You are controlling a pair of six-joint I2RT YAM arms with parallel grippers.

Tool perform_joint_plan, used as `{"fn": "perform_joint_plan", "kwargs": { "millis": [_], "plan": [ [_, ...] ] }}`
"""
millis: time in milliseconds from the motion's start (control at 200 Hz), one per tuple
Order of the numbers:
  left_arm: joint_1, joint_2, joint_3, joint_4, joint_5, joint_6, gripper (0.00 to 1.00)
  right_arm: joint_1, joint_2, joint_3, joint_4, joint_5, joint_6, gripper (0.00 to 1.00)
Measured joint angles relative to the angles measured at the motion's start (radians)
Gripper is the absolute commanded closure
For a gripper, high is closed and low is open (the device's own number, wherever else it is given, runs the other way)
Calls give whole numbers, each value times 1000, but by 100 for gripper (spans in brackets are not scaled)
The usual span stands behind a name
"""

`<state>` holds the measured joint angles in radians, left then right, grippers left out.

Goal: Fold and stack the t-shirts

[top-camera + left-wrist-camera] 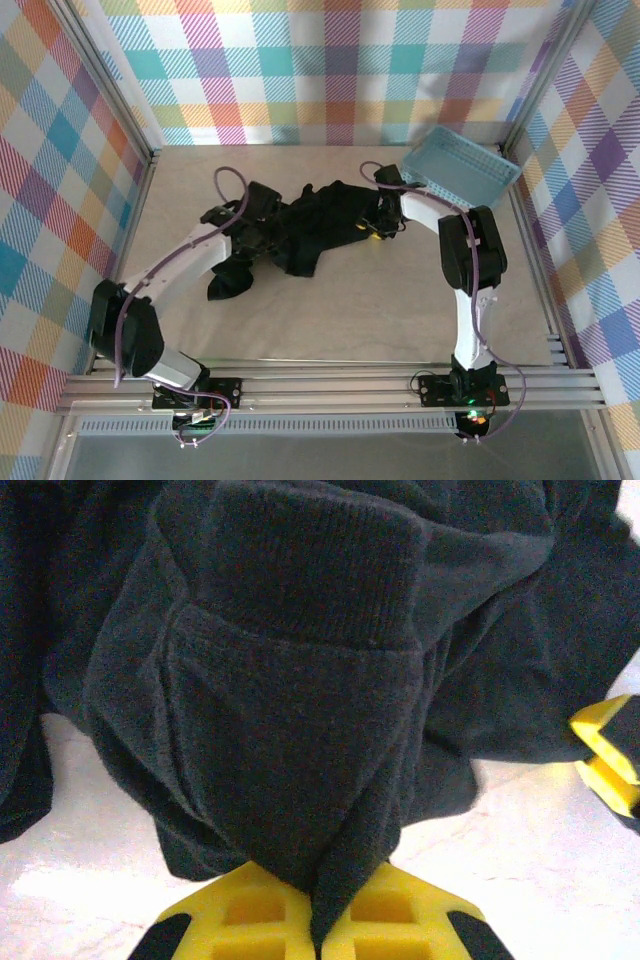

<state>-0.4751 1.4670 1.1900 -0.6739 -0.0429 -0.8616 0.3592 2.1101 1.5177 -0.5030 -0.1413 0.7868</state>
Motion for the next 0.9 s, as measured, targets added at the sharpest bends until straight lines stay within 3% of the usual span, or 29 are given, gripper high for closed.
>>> {"fn": "perform_joint_plan", "kwargs": {
  "millis": [45, 260, 475, 690, 900],
  "plan": [
    [26, -25, -20, 0, 17, -13, 100, 3, 11, 19, 6, -6, 20, 100],
    [182, -104, -24, -6, 96, -43, 100, 7, -37, 40, 13, 22, 38, 100],
    [311, -117, 158, -3, 165, -48, 100, 7, -223, 151, -5, 79, -22, 100],
    [370, -115, 395, 33, 194, -65, 100, 7, -348, 305, -15, 108, -114, 100],
    [380, -139, 488, 66, 195, -67, 100, 7, -477, 268, -19, 137, -184, 100]
  ]
}}
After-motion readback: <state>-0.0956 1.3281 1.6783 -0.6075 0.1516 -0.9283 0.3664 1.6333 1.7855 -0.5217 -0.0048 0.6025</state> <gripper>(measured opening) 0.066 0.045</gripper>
